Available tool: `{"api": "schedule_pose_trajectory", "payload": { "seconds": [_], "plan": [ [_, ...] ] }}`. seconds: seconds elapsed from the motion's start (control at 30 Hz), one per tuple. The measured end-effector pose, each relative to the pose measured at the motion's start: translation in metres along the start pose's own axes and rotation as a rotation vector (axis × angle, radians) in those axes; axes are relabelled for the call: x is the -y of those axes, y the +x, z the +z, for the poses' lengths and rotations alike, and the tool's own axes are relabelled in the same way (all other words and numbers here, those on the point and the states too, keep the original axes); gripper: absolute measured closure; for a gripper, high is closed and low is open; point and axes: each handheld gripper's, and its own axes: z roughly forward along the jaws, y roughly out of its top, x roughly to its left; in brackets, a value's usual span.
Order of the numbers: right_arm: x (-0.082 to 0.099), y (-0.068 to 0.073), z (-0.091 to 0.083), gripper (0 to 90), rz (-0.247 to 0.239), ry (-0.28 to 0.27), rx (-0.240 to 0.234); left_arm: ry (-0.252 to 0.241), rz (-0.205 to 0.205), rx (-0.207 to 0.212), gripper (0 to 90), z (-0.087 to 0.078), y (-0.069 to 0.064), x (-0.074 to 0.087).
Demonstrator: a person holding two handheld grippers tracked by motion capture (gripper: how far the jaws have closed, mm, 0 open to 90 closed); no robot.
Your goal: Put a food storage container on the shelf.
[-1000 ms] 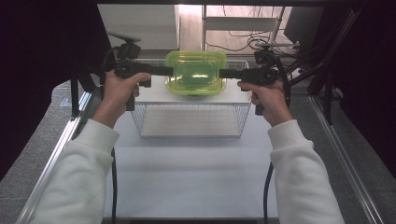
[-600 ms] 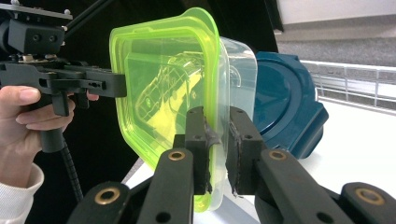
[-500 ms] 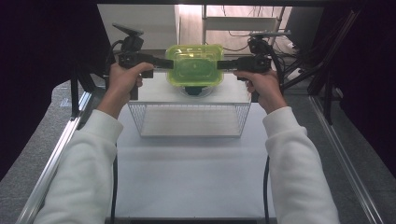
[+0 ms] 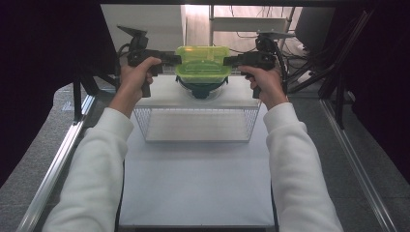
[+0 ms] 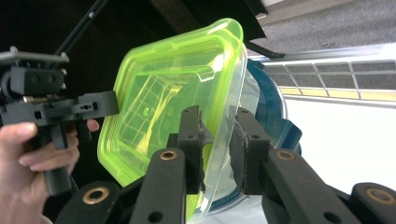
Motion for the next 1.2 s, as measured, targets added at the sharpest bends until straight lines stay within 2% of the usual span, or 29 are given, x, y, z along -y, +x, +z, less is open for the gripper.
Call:
{"api": "schedule_pose_trajectory", "payload": {
  "seconds": [0.2, 0.43, 0.5, 0.57, 0.63, 0.73, 0.8, 0.83, 0.97, 1.03, 1.07, 1.2],
  "plan": [
    [0.0, -0.006, 0.005, 72.3, 0.069, -0.027, -0.01, -0.018, -0.047, 0.043, 72.8, 0.003, 0.012, 0.0],
    [0.001, -0.007, 0.005, 70.6, 0.085, -0.045, -0.015, -0.016, -0.047, 0.033, 70.8, 0.005, 0.012, 0.001],
    [0.002, -0.007, 0.006, 60.1, 0.061, -0.057, 0.0, -0.027, -0.029, -0.004, 63.5, 0.006, 0.01, 0.001],
    [0.002, -0.008, 0.005, 46.5, 0.033, -0.083, 0.004, -0.062, -0.005, -0.049, 47.7, 0.003, 0.008, 0.001],
    [0.002, -0.008, -0.001, 36.6, 0.008, -0.12, -0.007, -0.099, 0.013, -0.057, 34.5, -0.002, 0.006, 0.001],
    [0.005, -0.006, -0.014, 30.8, -0.037, -0.153, -0.005, -0.116, 0.081, -0.103, 24.9, -0.012, 0.0, 0.005],
    [0.008, -0.002, -0.022, 29.8, -0.09, -0.154, 0.022, -0.099, 0.154, -0.154, 22.8, -0.019, -0.006, 0.009],
    [0.01, 0.0, -0.027, 29.6, -0.121, -0.154, 0.026, -0.094, 0.181, -0.164, 22.2, -0.023, -0.009, 0.012],
    [0.025, 0.008, -0.042, 29.7, -0.236, -0.119, -0.002, -0.095, 0.26, -0.186, 21.5, -0.04, -0.022, 0.025],
    [0.034, 0.012, -0.048, 29.7, -0.298, -0.102, 0.015, -0.084, 0.29, -0.171, 21.7, -0.046, -0.027, 0.035],
    [0.04, 0.013, -0.051, 29.6, -0.327, -0.092, 0.029, -0.072, 0.31, -0.18, 21.9, -0.048, -0.03, 0.041],
    [0.064, 0.014, -0.064, 28.6, -0.388, -0.077, 0.04, -0.059, 0.395, -0.217, 22.3, -0.058, -0.04, 0.068]
  ]
}}
